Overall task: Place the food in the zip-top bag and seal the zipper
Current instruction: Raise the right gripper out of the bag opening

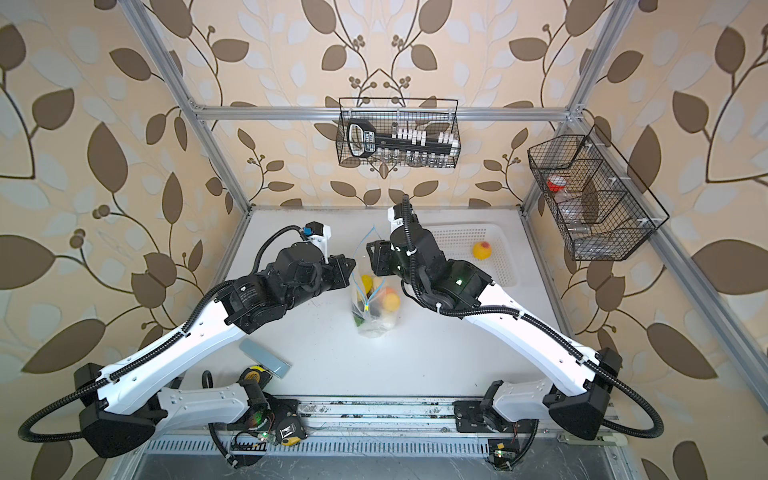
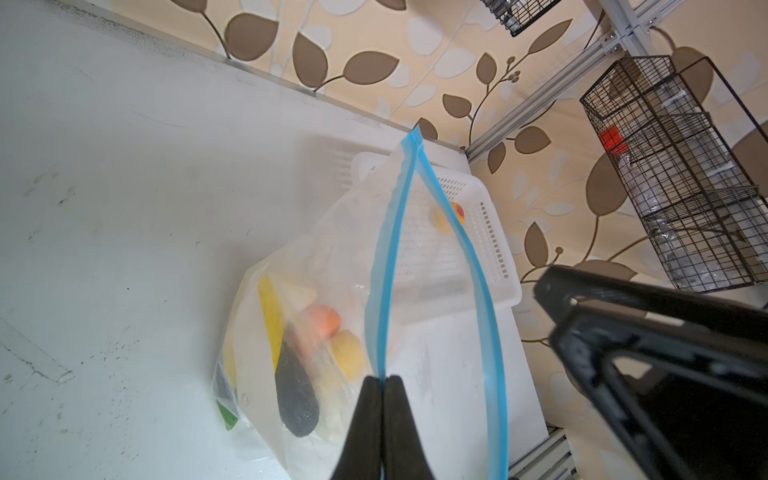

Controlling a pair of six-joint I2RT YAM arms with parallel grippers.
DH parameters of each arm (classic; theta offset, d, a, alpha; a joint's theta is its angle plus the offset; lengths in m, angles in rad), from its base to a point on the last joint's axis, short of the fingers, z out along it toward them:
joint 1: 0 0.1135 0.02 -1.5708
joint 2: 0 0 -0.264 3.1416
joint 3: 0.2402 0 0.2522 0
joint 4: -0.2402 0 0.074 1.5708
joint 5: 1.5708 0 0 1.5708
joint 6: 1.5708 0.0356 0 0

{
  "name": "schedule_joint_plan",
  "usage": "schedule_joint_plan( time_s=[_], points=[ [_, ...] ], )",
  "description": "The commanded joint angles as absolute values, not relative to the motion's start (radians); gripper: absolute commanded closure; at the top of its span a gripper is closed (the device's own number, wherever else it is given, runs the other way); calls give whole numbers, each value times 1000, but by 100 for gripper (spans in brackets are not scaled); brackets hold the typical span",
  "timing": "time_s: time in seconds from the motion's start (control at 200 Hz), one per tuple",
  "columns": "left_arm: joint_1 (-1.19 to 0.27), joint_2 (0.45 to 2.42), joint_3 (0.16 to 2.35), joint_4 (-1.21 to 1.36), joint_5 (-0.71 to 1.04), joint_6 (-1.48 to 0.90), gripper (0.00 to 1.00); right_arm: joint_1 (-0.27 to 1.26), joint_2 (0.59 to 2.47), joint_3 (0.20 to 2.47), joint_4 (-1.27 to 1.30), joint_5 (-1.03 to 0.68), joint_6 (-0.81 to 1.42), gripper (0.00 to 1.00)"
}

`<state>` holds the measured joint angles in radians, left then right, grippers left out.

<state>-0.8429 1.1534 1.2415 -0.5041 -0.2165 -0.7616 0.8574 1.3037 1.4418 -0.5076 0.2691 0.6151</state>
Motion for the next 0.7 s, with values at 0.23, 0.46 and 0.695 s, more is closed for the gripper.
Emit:
schedule_joint_plan(
  time_s=[0.23,0.46,0.695],
  points=[
    [-833,1131,1237,-475,-229,-769,100,825,1234,1413,-531,356,537,52],
    [-833,1127,1237,-476,-230,-770,100,723,1192,1343,-517,324,513,52],
    [-833,1126,1237,-477,-225,-768,100,610,1178,1269,-496,285,497,53]
  ],
)
